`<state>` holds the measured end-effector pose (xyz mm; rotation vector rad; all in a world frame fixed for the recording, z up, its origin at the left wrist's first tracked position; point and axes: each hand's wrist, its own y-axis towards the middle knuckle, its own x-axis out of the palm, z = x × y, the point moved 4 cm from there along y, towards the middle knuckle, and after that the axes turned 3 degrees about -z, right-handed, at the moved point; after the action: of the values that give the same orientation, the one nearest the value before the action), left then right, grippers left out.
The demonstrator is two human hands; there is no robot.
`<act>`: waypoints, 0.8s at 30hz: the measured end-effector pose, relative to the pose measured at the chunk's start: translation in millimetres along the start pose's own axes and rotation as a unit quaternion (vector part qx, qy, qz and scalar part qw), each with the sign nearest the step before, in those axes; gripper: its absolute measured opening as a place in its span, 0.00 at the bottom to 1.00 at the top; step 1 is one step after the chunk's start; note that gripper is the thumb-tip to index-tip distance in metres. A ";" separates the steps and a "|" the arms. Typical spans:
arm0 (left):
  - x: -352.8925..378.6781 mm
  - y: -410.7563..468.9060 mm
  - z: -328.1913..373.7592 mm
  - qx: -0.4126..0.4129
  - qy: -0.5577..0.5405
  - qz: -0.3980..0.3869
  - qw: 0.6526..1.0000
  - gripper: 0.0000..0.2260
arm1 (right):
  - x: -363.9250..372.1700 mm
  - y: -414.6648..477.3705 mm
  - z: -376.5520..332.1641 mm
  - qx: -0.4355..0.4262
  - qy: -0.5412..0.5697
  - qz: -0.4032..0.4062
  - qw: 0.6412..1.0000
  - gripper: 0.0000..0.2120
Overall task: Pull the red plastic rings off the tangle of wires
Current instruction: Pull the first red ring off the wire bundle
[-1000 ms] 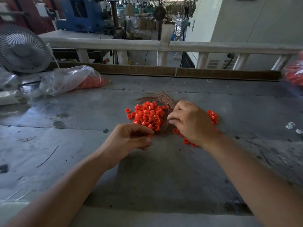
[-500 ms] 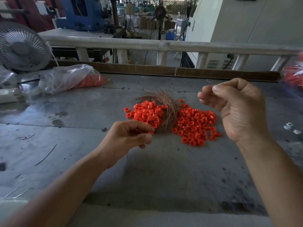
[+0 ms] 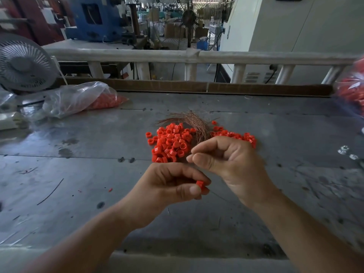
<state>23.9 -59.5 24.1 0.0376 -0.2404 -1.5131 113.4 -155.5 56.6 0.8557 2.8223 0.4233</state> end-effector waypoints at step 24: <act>-17.4 -0.2 11.0 0.001 -0.212 0.105 0.972 0.13 | -2.4 -3.2 -13.9 -0.115 -0.220 0.051 0.967 0.06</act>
<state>21.1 -40.9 32.5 -0.3050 -0.5700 -1.2958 110.5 -162.4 68.9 0.9168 2.2818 0.4920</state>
